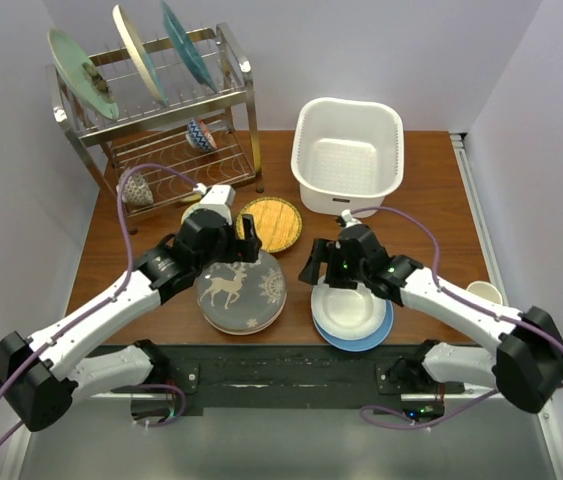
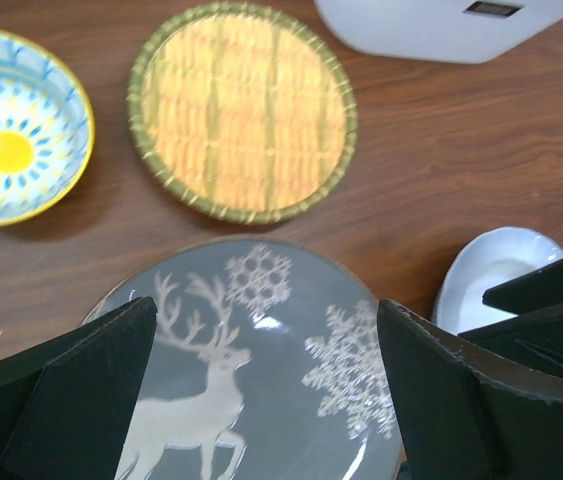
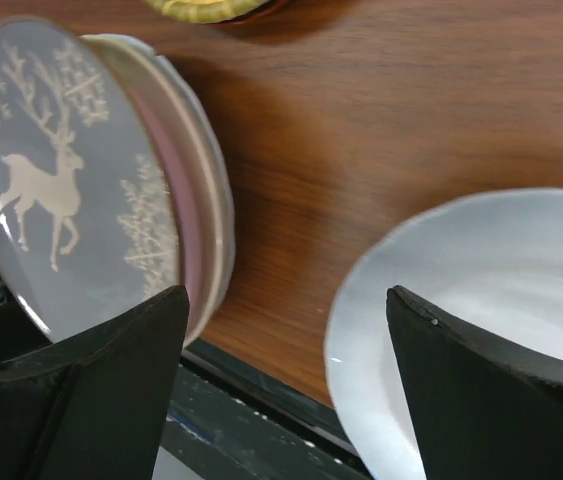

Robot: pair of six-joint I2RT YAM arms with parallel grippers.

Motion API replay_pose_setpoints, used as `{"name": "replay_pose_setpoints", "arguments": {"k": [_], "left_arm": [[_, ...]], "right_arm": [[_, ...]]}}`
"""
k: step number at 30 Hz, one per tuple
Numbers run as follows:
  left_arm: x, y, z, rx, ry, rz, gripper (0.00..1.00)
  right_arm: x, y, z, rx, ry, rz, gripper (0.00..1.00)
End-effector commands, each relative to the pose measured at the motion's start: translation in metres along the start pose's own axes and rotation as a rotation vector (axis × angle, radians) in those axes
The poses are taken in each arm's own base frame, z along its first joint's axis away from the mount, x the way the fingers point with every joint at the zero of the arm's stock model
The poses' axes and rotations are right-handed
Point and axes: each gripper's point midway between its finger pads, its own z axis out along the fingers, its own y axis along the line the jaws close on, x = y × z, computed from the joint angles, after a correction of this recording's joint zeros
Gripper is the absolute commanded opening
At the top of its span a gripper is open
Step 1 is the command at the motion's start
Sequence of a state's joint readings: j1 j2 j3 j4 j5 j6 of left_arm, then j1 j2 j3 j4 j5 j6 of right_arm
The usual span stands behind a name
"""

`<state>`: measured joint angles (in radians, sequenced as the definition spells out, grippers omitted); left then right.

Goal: Place the plates into the plastic bin on the countertop
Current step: Pick up the plate at the center of the board.

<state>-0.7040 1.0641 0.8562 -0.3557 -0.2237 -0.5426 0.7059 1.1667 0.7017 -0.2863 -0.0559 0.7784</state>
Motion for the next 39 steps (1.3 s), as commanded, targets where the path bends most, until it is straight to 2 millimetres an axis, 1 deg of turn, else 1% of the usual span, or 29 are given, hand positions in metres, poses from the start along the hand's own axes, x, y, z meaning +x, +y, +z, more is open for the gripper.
{"name": "replay_pose_setpoints", "arguments": {"k": [1, 4, 5, 6, 8, 11, 12, 14, 16, 18, 20, 21, 23, 27, 29, 32, 34, 37, 38, 39], "left_arm": [[0.021, 0.031, -0.012, -0.124, 0.049, -0.052, 0.96], [0.028, 0.045, -0.022, -0.183, 0.059, -0.087, 0.95], [0.032, 0.053, -0.027, -0.216, 0.071, -0.096, 0.93], [0.031, 0.061, -0.030, -0.255, 0.062, -0.108, 0.92], [0.037, 0.076, -0.038, -0.316, 0.078, -0.145, 0.90], [0.044, 0.087, -0.046, -0.342, 0.094, -0.174, 0.88], [0.048, 0.087, -0.047, -0.335, 0.104, -0.186, 0.88], [0.059, 0.092, -0.048, -0.344, 0.128, -0.206, 0.88], [0.070, 0.093, -0.047, -0.334, 0.161, -0.228, 0.88], [0.077, 0.090, -0.046, -0.322, 0.189, -0.242, 0.88], [0.078, 0.090, -0.047, -0.328, 0.200, -0.250, 0.87], [0.079, 0.092, -0.047, -0.337, 0.203, -0.256, 0.86], [0.082, 0.093, -0.046, -0.343, 0.223, -0.256, 0.85], [0.087, 0.089, -0.042, -0.321, 0.238, -0.257, 0.83], [0.090, 0.086, -0.039, -0.299, 0.247, -0.262, 0.78], [0.094, 0.085, -0.037, -0.290, 0.257, -0.263, 0.75], [0.093, 0.085, -0.036, -0.287, 0.254, -0.263, 0.75], [0.087, 0.082, -0.036, -0.279, 0.242, -0.263, 0.75], [0.086, 0.082, -0.037, -0.276, 0.240, -0.262, 0.75], [0.084, 0.081, -0.037, -0.273, 0.238, -0.258, 0.75]], "right_arm": [[-0.026, 0.057, 0.007, -0.151, -0.051, -0.029, 0.80], [-0.024, 0.067, 0.016, -0.161, -0.033, -0.045, 0.77], [-0.024, 0.070, 0.018, -0.169, -0.031, -0.046, 0.77], [-0.023, 0.071, 0.021, -0.172, -0.024, -0.048, 0.74], [-0.022, 0.074, 0.023, -0.183, -0.018, -0.044, 0.72], [-0.017, 0.075, 0.027, -0.189, -0.002, -0.045, 0.71], [-0.016, 0.076, 0.028, -0.191, 0.002, -0.047, 0.70], [-0.015, 0.078, 0.029, -0.210, 0.008, -0.049, 0.68], [-0.014, 0.081, 0.028, -0.220, 0.010, -0.052, 0.68], [-0.014, 0.082, 0.029, -0.223, 0.013, -0.055, 0.68], [-0.015, 0.083, 0.028, -0.228, 0.013, -0.056, 0.67], [-0.014, 0.083, 0.029, -0.228, 0.017, -0.057, 0.65], [-0.013, 0.084, 0.031, -0.230, 0.025, -0.058, 0.64], [-0.010, 0.085, 0.035, -0.239, 0.042, -0.056, 0.58], [-0.008, 0.086, 0.037, -0.243, 0.048, -0.059, 0.52], [-0.005, 0.086, 0.039, -0.241, 0.062, -0.060, 0.51], [-0.003, 0.085, 0.041, -0.242, 0.070, -0.061, 0.50], [-0.004, 0.089, 0.041, -0.257, 0.074, -0.064, 0.44], [-0.004, 0.093, 0.040, -0.273, 0.076, -0.067, 0.37], [-0.003, 0.096, 0.039, -0.286, 0.081, -0.071, 0.32]]}}
